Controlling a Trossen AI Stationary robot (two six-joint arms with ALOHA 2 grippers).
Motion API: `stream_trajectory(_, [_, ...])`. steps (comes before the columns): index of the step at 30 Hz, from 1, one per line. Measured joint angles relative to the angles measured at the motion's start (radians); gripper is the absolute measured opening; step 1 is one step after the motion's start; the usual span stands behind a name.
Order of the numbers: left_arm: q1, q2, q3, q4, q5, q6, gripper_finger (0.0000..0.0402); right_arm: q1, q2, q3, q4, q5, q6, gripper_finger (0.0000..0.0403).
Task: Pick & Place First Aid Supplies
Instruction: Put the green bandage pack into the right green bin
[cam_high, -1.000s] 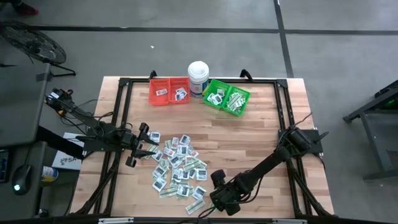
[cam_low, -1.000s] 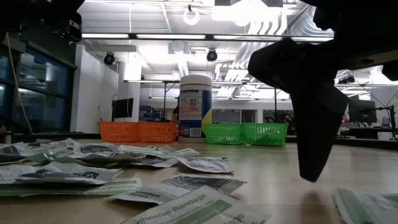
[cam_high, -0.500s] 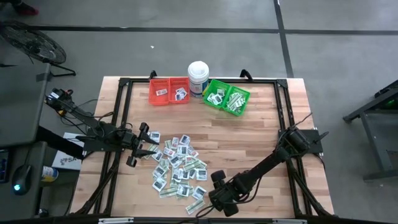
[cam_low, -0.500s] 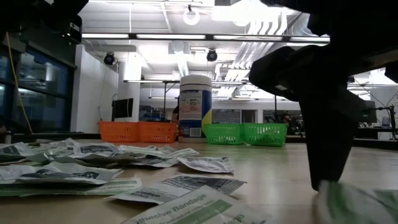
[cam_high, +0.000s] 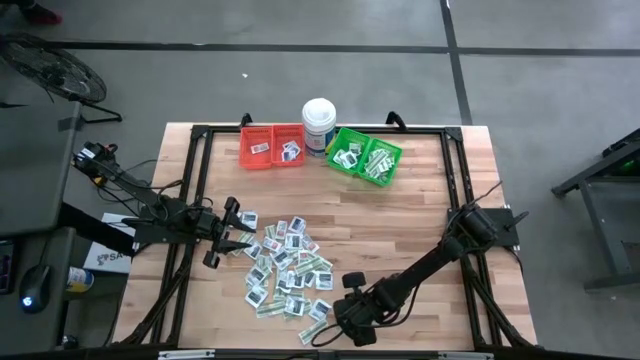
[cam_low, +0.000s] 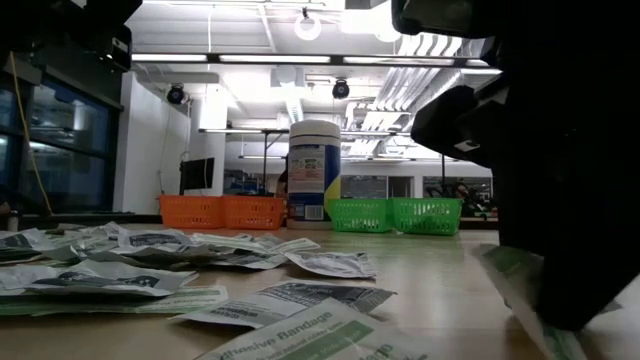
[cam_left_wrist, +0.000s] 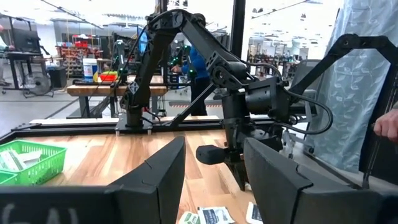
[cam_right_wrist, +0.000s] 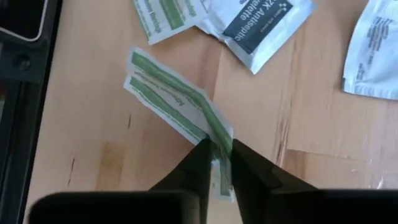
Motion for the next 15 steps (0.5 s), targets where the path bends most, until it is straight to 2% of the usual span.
stream_trajectory(6, [0.0,0.0,0.0,0.0,0.006,-0.001,0.0162,-0.009,0.004,0.056,-0.037,-0.006,0.003,0.0005])
stream_trajectory(15, [0.0,0.0,0.0,0.0,0.009,0.0,0.0162,-0.068,0.014,0.226,-0.28,-0.023,0.02,0.0002])
